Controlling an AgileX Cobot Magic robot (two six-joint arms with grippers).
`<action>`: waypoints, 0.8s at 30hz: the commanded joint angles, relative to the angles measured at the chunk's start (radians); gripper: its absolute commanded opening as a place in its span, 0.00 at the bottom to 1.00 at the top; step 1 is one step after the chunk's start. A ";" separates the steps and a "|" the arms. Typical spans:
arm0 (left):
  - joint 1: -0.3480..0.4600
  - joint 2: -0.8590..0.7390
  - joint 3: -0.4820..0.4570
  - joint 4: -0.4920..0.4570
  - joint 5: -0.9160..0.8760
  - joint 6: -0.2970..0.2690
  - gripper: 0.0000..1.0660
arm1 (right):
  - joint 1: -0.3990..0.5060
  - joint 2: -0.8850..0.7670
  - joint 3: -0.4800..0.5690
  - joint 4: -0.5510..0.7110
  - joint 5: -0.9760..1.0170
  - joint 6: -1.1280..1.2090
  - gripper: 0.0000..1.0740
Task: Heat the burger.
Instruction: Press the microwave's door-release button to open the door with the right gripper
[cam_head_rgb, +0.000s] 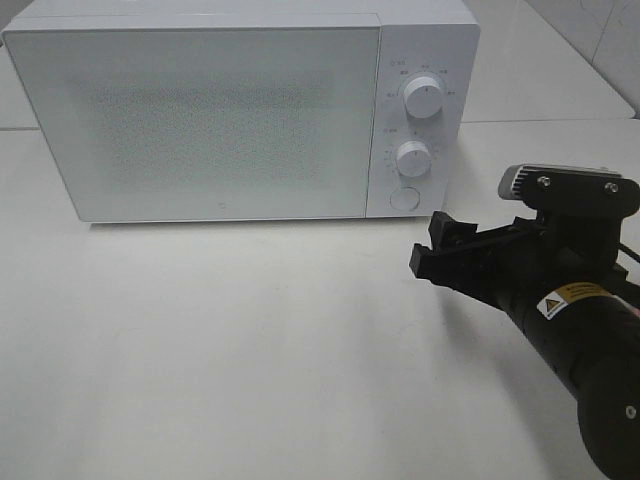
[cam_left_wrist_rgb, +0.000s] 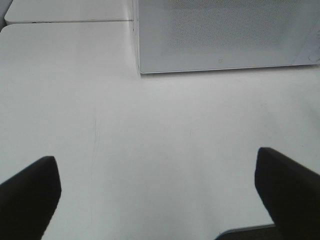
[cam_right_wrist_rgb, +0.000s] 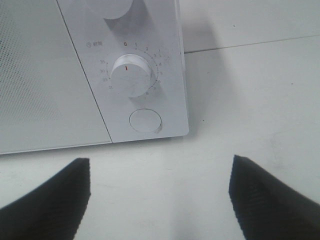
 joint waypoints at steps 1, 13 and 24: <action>0.000 -0.023 0.003 0.000 -0.014 -0.001 0.92 | 0.004 -0.002 0.002 -0.006 -0.184 0.116 0.70; 0.000 -0.023 0.003 0.000 -0.014 -0.001 0.92 | 0.004 -0.002 0.002 -0.006 -0.101 0.697 0.62; 0.000 -0.023 0.003 0.000 -0.014 -0.001 0.92 | 0.004 -0.002 0.002 -0.006 -0.051 1.183 0.36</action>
